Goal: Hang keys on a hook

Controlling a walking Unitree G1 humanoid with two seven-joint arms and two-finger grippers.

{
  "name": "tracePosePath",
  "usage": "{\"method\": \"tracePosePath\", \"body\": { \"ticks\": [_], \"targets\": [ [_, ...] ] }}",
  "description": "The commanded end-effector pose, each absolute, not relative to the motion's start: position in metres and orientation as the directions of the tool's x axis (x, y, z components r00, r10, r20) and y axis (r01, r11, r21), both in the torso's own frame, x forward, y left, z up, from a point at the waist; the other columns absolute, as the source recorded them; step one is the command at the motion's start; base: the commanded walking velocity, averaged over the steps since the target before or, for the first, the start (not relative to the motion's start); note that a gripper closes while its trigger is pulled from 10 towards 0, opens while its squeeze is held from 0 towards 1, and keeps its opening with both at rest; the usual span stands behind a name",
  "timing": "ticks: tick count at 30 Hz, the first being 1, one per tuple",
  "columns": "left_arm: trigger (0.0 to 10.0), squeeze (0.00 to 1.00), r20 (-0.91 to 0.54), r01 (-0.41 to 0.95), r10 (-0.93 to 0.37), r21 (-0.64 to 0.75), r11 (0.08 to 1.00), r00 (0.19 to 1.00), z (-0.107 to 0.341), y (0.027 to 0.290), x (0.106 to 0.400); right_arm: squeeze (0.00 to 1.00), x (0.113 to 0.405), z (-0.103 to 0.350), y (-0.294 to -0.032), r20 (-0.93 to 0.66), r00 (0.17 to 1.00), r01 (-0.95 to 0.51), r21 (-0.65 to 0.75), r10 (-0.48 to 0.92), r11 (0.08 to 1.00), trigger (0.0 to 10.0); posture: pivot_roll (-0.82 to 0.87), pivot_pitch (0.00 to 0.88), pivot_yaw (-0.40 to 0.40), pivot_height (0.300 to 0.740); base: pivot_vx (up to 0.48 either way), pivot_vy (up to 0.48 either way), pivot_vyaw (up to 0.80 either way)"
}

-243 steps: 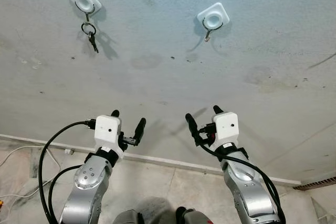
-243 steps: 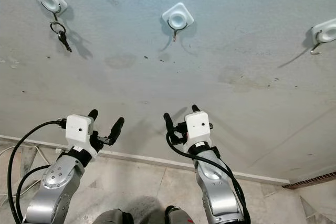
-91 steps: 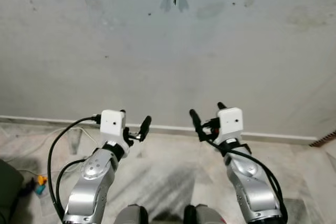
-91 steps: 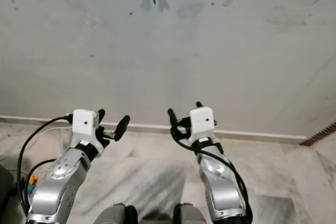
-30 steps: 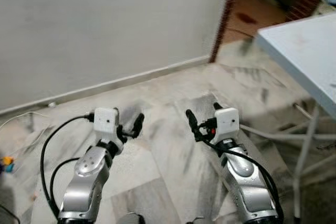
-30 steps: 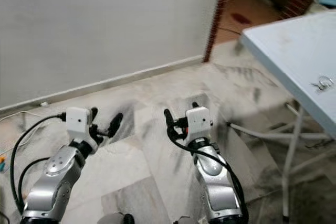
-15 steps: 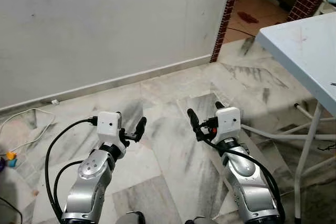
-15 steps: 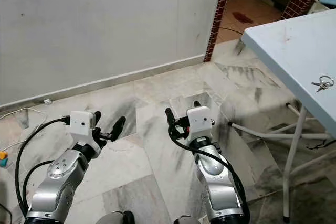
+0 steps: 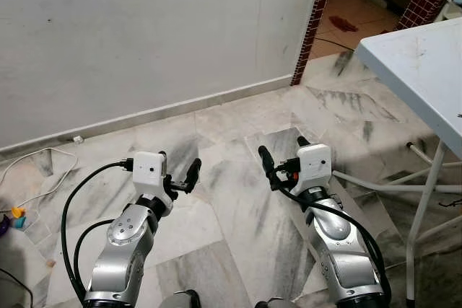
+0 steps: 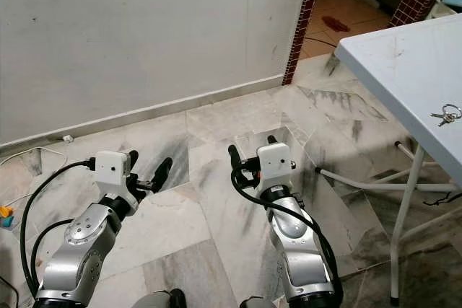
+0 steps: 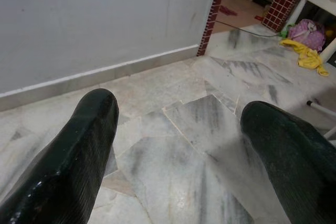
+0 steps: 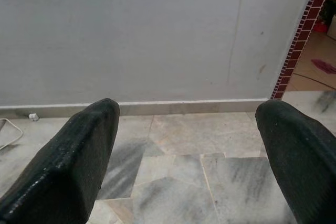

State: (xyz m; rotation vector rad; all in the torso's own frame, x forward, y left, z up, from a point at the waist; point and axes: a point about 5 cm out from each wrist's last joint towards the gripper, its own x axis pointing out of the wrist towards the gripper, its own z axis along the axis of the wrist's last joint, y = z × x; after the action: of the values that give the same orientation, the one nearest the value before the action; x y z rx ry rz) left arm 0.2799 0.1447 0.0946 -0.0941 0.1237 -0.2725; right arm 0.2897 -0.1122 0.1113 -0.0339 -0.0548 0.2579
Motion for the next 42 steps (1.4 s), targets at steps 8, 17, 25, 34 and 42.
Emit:
{"method": "tracePosePath", "body": {
  "ticks": [8,17,25,34,42],
  "targets": [
    [10.0,0.00,-0.124,0.252,-0.263,-0.095,0.963,0.957,0.0912,0.1473,0.2787,0.00,0.2893,0.1093,-0.1116,0.042,0.965,-0.258,-0.038,0.259,0.965,10.0,-0.05,0.169,0.023,0.740,0.000,0.000,0.00],
    [10.0,0.00,-0.124,0.252,-0.263,-0.095,0.963,0.957,0.0912,0.1473,0.2787,0.00,0.2893,0.1093,-0.1116,0.042,0.965,-0.258,-0.038,0.259,0.965,10.0,-0.05,0.169,0.023,0.740,0.000,0.000,0.00],
    [10.0,0.00,-0.116,0.264,-0.275,-0.097,0.960,0.955,0.0911,0.1420,0.2816,0.00,0.2904,0.1090,-0.1145,0.039,0.969,-0.243,-0.033,0.244,0.969,10.0,-0.07,0.164,0.025,0.740,0.000,0.000,0.00],
    [10.0,0.00,-0.114,0.268,-0.278,-0.096,0.959,0.954,0.0909,0.1411,0.2829,0.00,0.2913,0.1091,-0.1149,0.041,0.971,-0.234,-0.030,0.235,0.972,10.0,-0.07,0.163,0.028,0.740,0.000,0.000,0.00],
    [10.0,0.00,-0.115,0.268,-0.279,-0.097,0.958,0.953,0.0903,0.1402,0.2827,0.00,0.2911,0.1099,-0.1163,0.048,0.972,-0.230,-0.032,0.231,0.973,10.0,-0.07,0.166,0.024,0.740,0.000,0.000,0.00]
  ]
}}
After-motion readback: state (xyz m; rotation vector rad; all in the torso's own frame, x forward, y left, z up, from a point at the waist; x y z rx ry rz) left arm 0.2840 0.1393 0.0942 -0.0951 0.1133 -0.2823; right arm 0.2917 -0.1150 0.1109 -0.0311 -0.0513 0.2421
